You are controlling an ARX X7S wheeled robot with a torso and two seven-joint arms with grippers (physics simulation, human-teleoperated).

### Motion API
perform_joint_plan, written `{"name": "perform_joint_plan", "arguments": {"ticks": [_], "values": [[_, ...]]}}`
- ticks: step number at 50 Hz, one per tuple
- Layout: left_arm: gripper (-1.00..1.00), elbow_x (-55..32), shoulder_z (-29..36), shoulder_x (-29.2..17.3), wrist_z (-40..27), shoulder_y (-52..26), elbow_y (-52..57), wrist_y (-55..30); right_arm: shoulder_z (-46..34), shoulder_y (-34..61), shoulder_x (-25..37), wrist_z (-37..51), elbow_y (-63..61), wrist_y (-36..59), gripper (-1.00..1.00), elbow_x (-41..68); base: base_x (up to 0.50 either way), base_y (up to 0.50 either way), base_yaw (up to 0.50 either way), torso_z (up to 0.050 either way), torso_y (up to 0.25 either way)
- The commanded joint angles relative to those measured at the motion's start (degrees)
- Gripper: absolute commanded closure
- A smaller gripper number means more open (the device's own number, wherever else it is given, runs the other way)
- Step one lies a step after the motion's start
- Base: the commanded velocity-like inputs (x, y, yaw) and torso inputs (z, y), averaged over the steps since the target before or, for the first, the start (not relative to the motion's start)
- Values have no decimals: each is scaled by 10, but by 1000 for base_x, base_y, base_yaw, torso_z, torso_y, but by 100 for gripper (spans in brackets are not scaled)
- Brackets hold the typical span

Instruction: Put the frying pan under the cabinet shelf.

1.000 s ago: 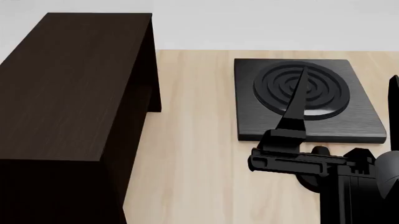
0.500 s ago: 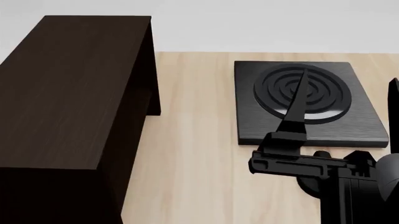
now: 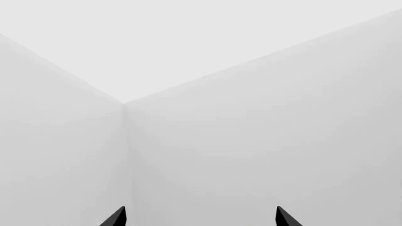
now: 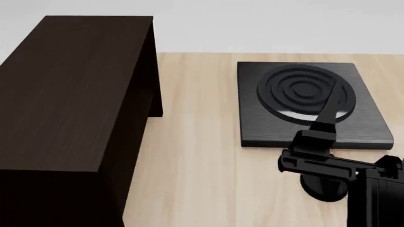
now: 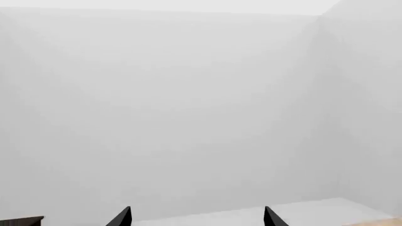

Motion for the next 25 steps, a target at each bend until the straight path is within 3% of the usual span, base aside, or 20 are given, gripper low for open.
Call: {"name": "perform_joint_plan", "arguments": {"ticks": [1,12,25], "values": [[-100,-8,-8,1,-2,8,-16,22,50,-9,26,29,1,56,-100,3,0,0,0,0,0],[-100,-15,-12,2,-3,13,-24,35,125,-19,60,61,-9,153,-100,8,0,0,0,0,0],[-100,-21,-12,2,-5,16,-35,48,194,-52,77,65,10,185,-100,7,0,0,0,0,0]]}}
